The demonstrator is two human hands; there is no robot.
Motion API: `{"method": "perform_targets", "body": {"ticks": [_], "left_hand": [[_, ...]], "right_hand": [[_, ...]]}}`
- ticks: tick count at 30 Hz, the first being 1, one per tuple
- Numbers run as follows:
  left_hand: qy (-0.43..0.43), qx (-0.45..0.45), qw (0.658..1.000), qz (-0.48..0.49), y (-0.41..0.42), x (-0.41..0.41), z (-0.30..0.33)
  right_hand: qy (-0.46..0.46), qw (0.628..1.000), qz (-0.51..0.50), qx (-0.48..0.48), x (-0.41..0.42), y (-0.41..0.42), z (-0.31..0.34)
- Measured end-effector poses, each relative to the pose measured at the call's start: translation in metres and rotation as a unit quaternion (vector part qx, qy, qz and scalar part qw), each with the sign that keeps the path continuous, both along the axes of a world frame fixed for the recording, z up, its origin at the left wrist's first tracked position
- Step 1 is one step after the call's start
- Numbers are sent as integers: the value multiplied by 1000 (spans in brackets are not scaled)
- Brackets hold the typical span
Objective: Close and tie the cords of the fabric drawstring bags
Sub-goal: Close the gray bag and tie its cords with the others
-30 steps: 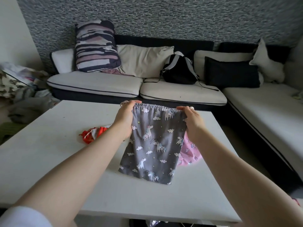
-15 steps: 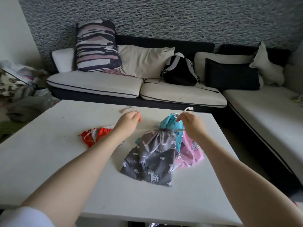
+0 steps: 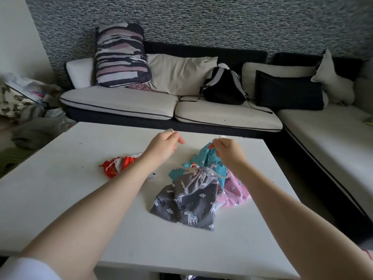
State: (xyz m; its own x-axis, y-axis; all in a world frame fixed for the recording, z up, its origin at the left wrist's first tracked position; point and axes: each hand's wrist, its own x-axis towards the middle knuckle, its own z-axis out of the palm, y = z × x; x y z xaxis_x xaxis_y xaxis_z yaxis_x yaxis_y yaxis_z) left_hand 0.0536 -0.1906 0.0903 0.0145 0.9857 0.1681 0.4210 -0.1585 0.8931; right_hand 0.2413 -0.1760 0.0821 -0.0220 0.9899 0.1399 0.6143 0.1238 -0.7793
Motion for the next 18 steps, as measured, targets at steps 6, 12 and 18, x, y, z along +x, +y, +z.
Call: {"method": "perform_targets", "body": {"ticks": [6, 12, 18], "left_hand": [[-59, 71, 994, -66, -7, 27, 30], [-89, 56, 994, -39, -3, 26, 26], [-158, -122, 970, -136, -19, 33, -5]], "right_hand": [[103, 980, 167, -32, -36, -27, 27], [219, 947, 228, -60, -34, -29, 34], [351, 917, 173, -72, -30, -20, 36]]}}
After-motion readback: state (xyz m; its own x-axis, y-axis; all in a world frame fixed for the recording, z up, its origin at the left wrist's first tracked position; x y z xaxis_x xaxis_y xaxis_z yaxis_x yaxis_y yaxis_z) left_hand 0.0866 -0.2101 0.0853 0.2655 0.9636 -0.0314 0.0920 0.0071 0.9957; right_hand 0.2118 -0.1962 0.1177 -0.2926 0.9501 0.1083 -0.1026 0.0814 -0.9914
